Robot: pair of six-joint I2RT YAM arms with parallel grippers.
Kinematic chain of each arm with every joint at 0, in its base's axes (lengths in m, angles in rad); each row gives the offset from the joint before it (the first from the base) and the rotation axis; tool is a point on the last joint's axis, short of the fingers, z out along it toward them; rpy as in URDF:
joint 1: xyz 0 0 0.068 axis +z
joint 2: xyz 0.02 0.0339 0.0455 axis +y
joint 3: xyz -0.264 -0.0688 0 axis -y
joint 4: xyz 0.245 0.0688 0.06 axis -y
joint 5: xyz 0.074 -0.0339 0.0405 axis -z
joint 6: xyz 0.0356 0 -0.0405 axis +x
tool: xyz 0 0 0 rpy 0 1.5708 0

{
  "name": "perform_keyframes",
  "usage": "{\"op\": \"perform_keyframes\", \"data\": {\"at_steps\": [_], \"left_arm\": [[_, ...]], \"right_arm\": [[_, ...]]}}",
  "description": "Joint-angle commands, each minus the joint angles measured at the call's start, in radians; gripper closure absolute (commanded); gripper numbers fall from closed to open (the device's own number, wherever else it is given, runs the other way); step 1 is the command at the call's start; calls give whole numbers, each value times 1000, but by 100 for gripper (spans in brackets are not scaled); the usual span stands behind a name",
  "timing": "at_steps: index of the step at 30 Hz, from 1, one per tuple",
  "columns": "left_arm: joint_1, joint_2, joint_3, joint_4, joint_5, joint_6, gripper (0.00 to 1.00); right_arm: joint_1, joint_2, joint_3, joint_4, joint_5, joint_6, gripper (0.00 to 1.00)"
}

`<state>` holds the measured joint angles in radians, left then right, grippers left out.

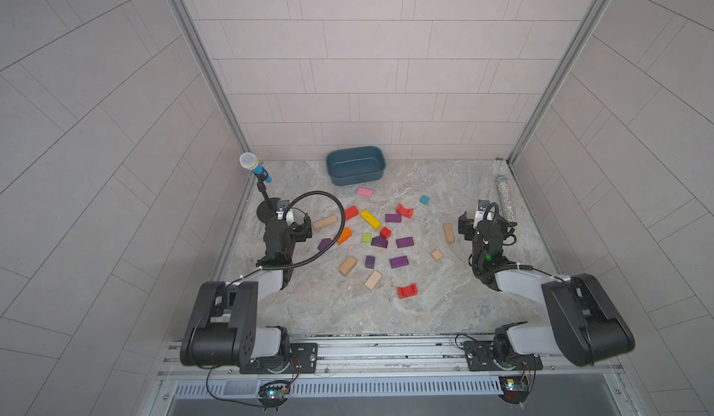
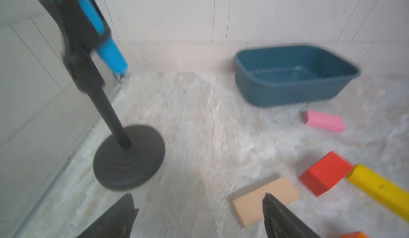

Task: Pick purple bricks into the storage bin
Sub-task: Pick up the storage box at the center of the board.

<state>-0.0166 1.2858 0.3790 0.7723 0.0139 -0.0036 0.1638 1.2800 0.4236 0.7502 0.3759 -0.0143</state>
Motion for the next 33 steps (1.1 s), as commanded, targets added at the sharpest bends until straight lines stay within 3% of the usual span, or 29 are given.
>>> {"op": "perform_keyframes", "data": {"at_steps": [1,4,6,9,18,20,27,33], "left_arm": [[-21,-127,-33,-13,17,-53,7],[-94,-211,-5,-96,36,-36,6],[-140,-241,15,-138,66,-29,1],[-206,-276,28,-169,94,-29,0],[-251,-377,-40,-222,141,-76,0],[-257,-397,-36,-257,147,-89,0],[-308,-467,-37,-351,75,-39,0],[-321,-463,-34,-349,66,-37,0]], "right_arm": [[2,-62,140,-202,-164,-2,0],[2,53,444,-491,-346,62,0],[3,220,709,-702,-496,120,0],[26,509,1124,-933,-648,183,0],[152,1269,2251,-1392,-650,206,1],[152,1365,2337,-1357,-651,265,2],[156,1503,2311,-1165,-630,428,4],[161,1573,2335,-1080,-612,508,13]]}}
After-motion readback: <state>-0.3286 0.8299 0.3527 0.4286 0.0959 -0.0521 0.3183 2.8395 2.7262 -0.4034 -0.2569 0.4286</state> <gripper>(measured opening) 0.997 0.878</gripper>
